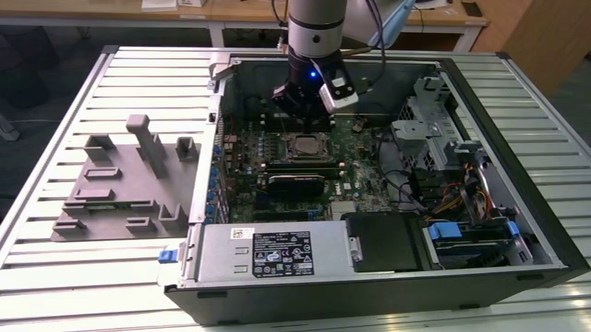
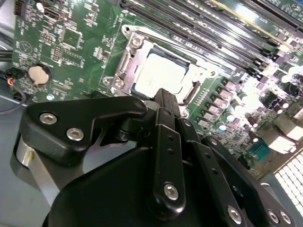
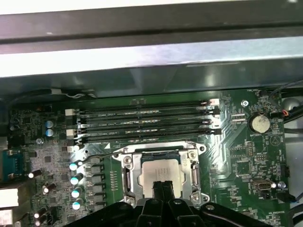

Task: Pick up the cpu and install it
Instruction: 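Install the first cpu locking lever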

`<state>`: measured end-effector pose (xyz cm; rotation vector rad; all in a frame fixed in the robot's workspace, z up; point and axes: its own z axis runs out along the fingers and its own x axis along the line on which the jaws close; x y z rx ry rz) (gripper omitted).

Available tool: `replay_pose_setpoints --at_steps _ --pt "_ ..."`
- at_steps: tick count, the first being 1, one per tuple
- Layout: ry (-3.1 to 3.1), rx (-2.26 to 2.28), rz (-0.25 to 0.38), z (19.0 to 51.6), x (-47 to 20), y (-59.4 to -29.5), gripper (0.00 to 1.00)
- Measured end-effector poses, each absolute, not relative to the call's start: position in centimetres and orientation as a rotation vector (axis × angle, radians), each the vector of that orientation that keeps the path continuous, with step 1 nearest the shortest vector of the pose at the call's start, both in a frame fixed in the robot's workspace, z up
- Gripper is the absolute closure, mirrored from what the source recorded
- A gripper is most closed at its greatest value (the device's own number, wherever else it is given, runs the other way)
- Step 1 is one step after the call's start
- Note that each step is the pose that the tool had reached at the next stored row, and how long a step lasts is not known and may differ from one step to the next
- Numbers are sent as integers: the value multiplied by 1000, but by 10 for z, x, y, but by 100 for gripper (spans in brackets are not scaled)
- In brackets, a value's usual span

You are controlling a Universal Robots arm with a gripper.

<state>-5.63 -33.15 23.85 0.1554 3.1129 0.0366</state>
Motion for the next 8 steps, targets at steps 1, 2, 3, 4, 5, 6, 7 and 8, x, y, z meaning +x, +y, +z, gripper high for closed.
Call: replay_pose_setpoints --at_steps 1,2,3,4,5,6,7,8 --pt "3113 156 37 239 -58 -332 89" --pt "3113 156 37 239 -59 -332 89" --pt "3113 155 37 238 -61 -332 89" --pt "3113 155 37 238 -62 -332 89" --pt "3113 155 37 239 -67 -332 89" --pt "3113 156 37 239 -69 -332 89" --pt "3113 156 37 238 -70 -332 89" --pt "3113 155 37 239 -72 -332 89"
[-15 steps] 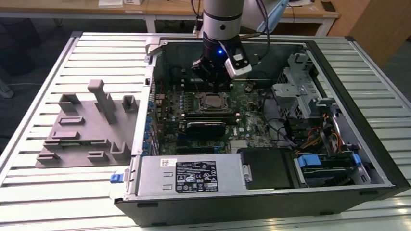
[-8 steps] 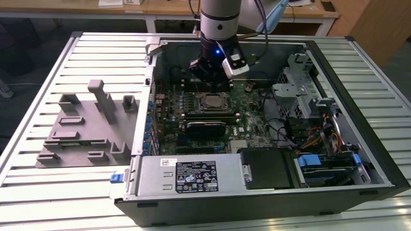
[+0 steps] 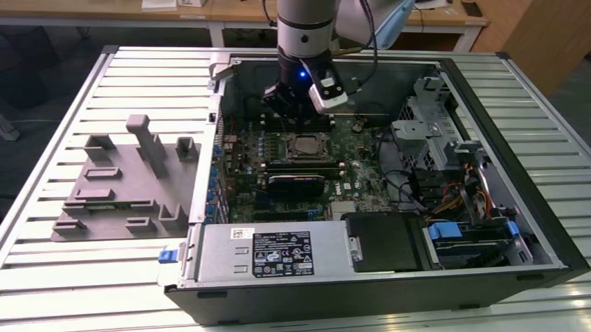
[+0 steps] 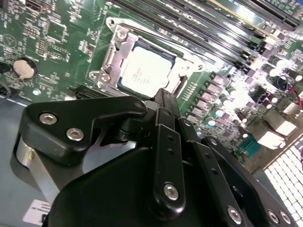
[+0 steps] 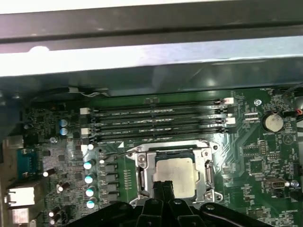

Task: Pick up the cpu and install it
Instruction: 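Install the first cpu locking lever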

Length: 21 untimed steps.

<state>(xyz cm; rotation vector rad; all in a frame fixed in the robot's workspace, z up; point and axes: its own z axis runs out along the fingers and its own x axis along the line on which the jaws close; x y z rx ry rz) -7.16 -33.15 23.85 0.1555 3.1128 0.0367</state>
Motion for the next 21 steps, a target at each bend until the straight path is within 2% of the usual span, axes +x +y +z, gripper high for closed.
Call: replay_pose_setpoints --at_steps 21 --pt "3113 156 37 239 -110 -332 89"
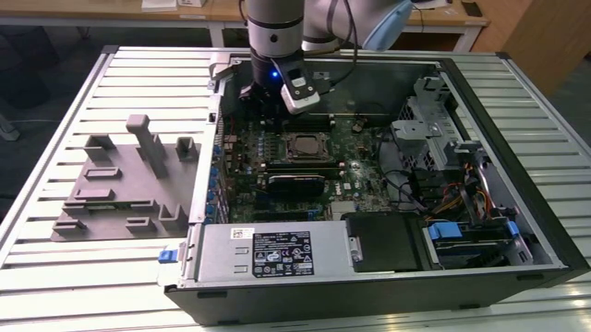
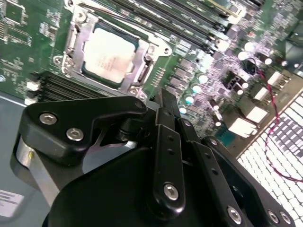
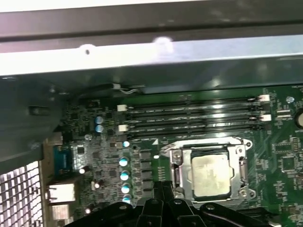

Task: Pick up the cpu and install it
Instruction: 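Install the first cpu locking lever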

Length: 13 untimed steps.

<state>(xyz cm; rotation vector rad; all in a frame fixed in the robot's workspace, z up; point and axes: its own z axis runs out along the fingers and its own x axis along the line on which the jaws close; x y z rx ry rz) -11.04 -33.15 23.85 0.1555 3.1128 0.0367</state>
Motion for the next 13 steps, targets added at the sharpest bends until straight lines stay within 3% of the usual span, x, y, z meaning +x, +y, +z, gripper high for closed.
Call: replay_pose_setpoints --at_steps 5,13 --pt "3113 155 43 239 -116 -332 89" --pt "3113 157 152 238 -118 -332 89"
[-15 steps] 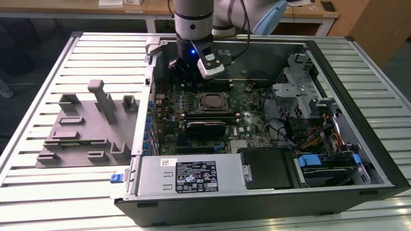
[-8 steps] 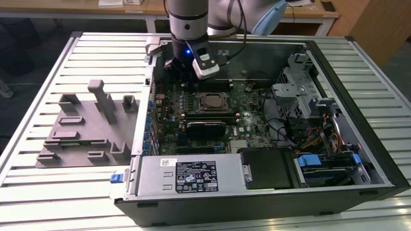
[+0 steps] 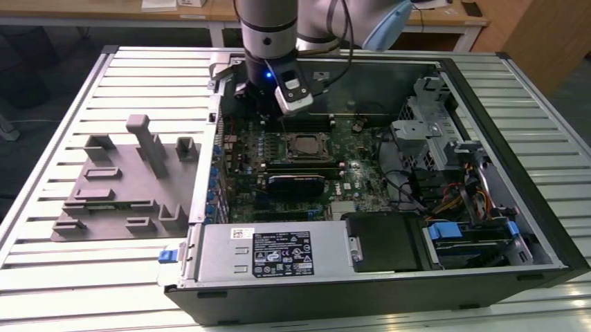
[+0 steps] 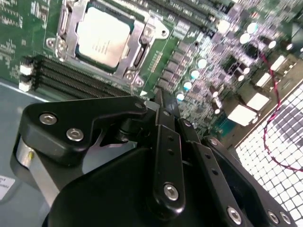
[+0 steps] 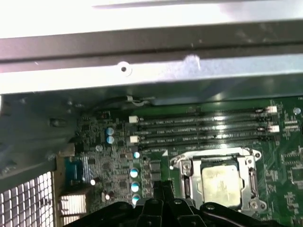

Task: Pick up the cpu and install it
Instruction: 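Install the first cpu locking lever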

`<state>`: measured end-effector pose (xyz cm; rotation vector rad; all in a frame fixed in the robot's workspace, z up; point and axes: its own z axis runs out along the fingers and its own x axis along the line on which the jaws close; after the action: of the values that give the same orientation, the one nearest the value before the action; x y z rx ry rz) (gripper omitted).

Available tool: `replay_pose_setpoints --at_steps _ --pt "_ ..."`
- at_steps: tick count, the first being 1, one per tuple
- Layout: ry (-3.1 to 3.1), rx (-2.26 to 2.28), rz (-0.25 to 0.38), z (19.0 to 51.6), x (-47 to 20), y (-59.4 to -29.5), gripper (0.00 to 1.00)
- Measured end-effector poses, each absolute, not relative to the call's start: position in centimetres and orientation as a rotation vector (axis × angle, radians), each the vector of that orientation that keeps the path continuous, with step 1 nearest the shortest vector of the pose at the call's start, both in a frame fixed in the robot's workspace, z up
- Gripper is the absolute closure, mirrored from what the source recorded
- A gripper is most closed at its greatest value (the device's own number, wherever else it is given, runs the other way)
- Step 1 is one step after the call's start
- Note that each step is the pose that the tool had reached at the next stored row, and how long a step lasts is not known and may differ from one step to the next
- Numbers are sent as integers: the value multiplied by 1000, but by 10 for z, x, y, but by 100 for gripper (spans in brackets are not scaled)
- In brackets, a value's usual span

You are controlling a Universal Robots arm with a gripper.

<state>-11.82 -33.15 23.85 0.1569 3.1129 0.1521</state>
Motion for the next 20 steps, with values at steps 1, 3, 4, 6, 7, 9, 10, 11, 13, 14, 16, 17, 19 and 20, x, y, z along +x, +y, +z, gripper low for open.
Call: replay_pose_setpoints --at_steps 1,3,4,6,7,9,10,11,13,14,16,17,19,20 --pt "3113 157 166 238 -119 -332 89" --pt "3112 158 194 239 -120 -332 89" --pt "3112 158 209 239 -120 -332 89" --pt "3111 158 235 239 -121 -332 89" --pt "3110 158 246 239 -122 -331 89" --pt "3109 158 271 238 -122 -332 89" --pt "3108 158 286 238 -122 -332 89" --pt "3107 159 300 239 -122 -332 89" --pt "3106 159 320 238 -123 -332 89" --pt "3105 159 322 239 -123 -331 89" --pt "3105 159 324 239 -123 -332 89" --pt "3105 159 330 239 -123 -332 89" --pt "3104 159 345 240 -123 -332 89" --pt "3103 159 350 241 -123 -332 89"
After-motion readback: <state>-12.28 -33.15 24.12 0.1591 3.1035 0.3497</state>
